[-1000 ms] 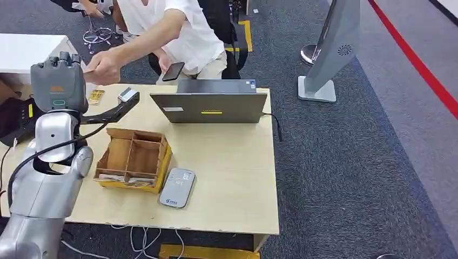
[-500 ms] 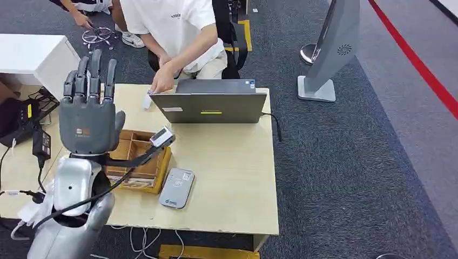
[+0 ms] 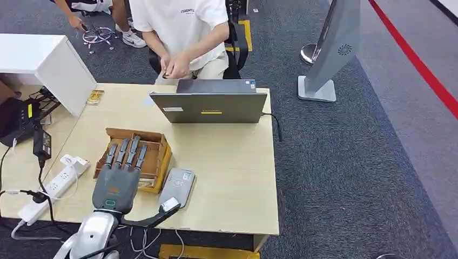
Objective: Pass the card to the sensor for recognition and then transmit it.
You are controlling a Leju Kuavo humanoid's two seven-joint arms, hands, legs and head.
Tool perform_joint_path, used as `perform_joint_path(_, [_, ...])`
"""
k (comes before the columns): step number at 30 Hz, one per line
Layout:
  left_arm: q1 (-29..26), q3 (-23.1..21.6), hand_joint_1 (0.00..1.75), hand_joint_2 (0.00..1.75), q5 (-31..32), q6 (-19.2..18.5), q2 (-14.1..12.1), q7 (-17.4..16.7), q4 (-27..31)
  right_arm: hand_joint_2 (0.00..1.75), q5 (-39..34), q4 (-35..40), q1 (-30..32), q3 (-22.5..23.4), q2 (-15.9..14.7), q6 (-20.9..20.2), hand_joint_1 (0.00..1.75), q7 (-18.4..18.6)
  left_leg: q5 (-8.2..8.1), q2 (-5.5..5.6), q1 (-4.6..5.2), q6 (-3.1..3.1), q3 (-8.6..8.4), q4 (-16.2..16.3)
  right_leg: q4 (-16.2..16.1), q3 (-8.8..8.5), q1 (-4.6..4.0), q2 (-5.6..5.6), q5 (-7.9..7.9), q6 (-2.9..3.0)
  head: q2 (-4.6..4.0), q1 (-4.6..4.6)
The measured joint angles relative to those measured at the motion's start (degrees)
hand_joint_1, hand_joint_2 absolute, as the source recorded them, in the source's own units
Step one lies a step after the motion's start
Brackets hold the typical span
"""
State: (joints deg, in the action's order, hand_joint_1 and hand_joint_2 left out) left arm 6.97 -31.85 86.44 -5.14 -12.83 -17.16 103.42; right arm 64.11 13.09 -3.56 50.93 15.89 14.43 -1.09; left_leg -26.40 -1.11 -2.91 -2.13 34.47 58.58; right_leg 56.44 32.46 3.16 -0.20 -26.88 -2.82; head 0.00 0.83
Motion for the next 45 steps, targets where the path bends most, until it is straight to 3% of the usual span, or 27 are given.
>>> perform_joint_path(2, [-6.1, 2.7, 0.00, 1.75, 0.0, -1.9, 0.1, 0.4, -5.7, 1.75, 0.2, 0.0, 0.0, 0.1, 0.0, 0.0, 0.00, 0.8, -0.01, -0.01, 0.00, 0.01, -0.01, 0.0, 0.0, 0.01, 0.00, 0.01, 0.00, 0.00, 0.00, -0.02])
perform_joint_path(3, [-6.7, 3.1, 0.00, 1.75, 0.0, -1.9, 0.4, 0.5, -6.1, 0.00, 0.2, 0.0, 0.0, 0.2, 0.0, 0.0, 0.00, 1.0, -0.01, 0.00, 0.00, 0.01, 0.00, 0.0, 0.0, 0.01, 0.00, 0.00, 0.00, 0.00, 0.00, 0.00])
perform_joint_path(9, [-7.7, 6.4, 0.00, 1.75, -0.2, -2.1, 2.5, 0.5, -8.4, 0.00, 0.7, 0.0, 0.0, 0.3, 0.0, 0.0, 0.00, 1.2, -0.01, 0.02, 0.00, 0.02, -0.01, 0.0, 0.0, 0.01, 0.00, -0.03, 0.00, 0.00, 0.00, 0.00])
perform_joint_path(20, [-5.4, 13.8, 0.00, 1.75, 0.0, 1.8, 7.1, -1.0, -14.9, 0.00, 2.4, 0.0, 0.0, 0.3, 0.3, -0.3, 0.00, 1.5, 0.00, 0.02, 0.00, 0.02, -0.01, 0.0, 0.0, -0.01, 0.00, -0.03, 0.01, 0.01, 0.00, 0.00])
perform_joint_path(26, [-5.2, 16.1, 0.00, 1.75, 0.0, 3.3, 8.1, -1.0, -18.0, 0.00, 2.8, 0.0, 0.0, 0.1, 0.3, -0.3, 0.00, 1.6, -0.01, 0.02, 0.00, 0.02, 0.00, 0.0, 0.0, 0.00, 0.00, -0.03, 0.01, 0.01, 0.00, 0.00])
perform_joint_path(35, [-4.3, 16.3, 0.00, 1.75, 0.0, 10.9, 8.4, 2.8, -21.8, 0.00, 3.3, 0.0, 0.0, -0.1, 0.3, -0.3, 0.00, 1.2, -0.01, 0.02, 0.00, 0.02, -0.02, 0.0, 0.0, 0.00, 0.00, -0.03, 0.01, 0.01, 0.00, -0.02])
perform_joint_path(45, [-3.4, 14.3, 0.00, 1.75, 0.0, 13.6, 8.6, 6.5, -23.8, 0.00, 3.4, -0.1, 0.0, -0.2, 0.3, -0.3, 0.00, 0.9, -0.01, 0.01, 0.00, 0.02, -0.01, 0.0, 0.0, 0.01, 0.00, -0.02, 0.01, 0.01, 0.00, -0.02])
